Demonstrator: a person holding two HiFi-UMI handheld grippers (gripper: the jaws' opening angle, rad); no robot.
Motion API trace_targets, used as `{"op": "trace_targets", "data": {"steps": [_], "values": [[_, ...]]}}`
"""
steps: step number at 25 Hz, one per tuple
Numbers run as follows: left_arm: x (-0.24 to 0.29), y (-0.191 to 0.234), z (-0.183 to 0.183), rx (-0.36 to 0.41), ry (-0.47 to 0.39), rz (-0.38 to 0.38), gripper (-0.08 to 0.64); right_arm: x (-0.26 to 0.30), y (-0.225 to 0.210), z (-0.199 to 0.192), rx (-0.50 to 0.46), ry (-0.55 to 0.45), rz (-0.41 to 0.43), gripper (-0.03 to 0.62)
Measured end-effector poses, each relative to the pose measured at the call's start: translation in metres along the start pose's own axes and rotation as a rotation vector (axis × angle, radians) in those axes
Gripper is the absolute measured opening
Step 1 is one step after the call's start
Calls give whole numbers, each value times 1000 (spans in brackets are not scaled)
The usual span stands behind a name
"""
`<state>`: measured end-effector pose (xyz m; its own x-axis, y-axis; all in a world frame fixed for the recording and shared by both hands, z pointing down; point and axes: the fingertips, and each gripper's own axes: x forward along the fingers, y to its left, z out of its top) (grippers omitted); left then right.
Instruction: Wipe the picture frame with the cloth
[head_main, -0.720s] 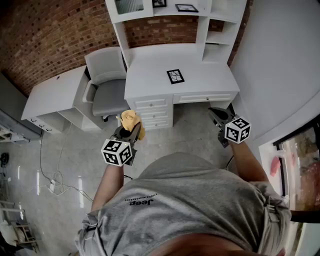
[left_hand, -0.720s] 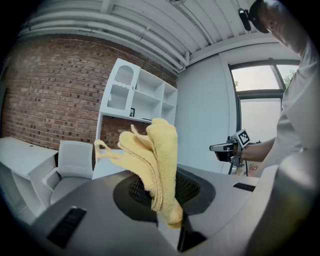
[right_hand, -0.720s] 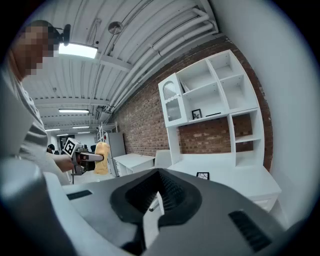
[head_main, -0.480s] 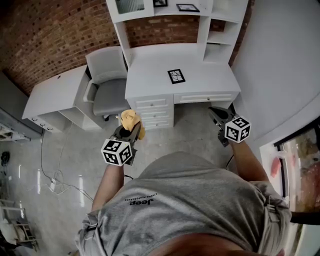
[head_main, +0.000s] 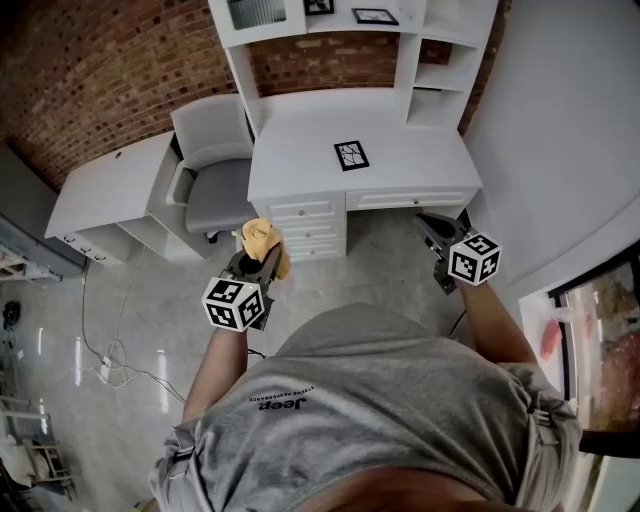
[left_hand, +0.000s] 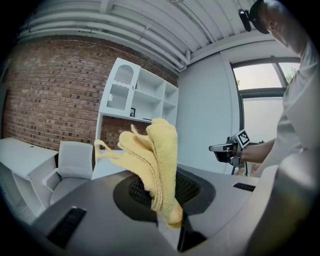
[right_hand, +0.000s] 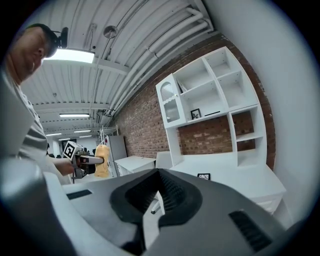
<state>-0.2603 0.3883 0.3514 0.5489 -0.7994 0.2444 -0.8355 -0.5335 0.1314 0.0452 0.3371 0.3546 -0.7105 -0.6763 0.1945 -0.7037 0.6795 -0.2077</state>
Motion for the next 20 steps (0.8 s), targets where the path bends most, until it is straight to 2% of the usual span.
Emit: {"op": "trace_targets", "data": {"steps": [8,20], "values": [[35,-26,5,2,8,-5,81,-13,-26,1,-6,-2,32,15],[116,-100,24,16,29,-33,81,-59,-91,3,-12,6,90,15]]}}
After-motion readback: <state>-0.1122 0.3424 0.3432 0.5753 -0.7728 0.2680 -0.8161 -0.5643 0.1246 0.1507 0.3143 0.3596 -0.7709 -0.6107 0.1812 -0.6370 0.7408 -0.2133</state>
